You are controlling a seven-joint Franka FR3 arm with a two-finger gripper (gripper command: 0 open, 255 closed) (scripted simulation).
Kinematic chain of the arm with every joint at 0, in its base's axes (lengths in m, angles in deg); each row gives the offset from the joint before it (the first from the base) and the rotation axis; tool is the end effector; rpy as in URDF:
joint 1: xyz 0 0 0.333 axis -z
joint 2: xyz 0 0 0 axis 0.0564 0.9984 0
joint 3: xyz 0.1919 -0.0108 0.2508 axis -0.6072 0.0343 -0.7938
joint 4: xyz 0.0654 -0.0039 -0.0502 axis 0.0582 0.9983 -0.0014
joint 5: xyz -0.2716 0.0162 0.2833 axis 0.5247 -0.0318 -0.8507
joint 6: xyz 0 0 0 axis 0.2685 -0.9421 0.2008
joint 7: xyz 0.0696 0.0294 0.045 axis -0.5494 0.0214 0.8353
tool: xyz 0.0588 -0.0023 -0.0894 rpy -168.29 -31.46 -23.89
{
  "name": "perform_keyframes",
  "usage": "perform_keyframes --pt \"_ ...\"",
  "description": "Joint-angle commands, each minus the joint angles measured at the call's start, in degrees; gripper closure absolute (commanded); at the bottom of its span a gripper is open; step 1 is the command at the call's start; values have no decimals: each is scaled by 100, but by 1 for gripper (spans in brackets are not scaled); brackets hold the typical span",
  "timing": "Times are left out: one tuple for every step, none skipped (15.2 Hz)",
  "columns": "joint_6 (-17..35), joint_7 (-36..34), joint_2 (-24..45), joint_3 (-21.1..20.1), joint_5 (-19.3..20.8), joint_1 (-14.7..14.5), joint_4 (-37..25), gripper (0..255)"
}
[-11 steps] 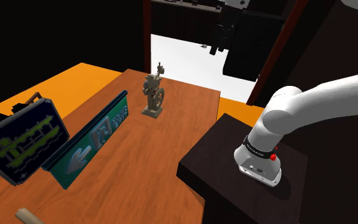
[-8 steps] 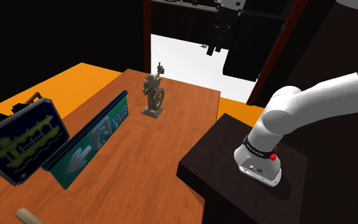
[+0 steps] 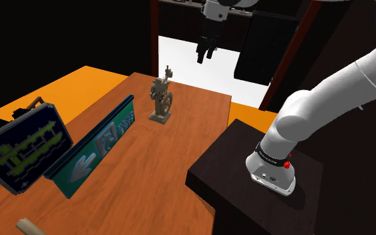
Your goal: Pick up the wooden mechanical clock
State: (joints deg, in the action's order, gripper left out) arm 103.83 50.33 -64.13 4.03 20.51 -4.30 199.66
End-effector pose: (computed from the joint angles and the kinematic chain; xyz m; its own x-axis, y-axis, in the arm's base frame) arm 0.4154 -0.0234 0.5362 0.9909 0.1280 0.0408 0.1302 -0.9899 -0.0565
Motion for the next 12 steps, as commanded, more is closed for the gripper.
perform_keyframes --pt "269 57 465 -5 28 -26 -164 0" --pt "367 84 692 -7 41 -36 -275 0" --pt "458 110 920 -9 53 -46 -393 0" --pt "543 135 1148 -10 66 -56 -518 0" --pt "621 159 1377 -13 79 -65 -650 0" --pt "692 183 1606 -16 93 -73 -790 0" --pt "757 205 1835 -20 106 -80 -937 0" --pt "815 226 2065 -24 120 -86 -1090 0" --pt "866 247 2295 -29 134 -92 -1251 0" --pt "910 267 2526 -34 149 -98 -1420 0" --pt "947 285 2756 -38 164 -103 -1596 0" --pt "978 303 2988 -44 180 -108 -1779 0"
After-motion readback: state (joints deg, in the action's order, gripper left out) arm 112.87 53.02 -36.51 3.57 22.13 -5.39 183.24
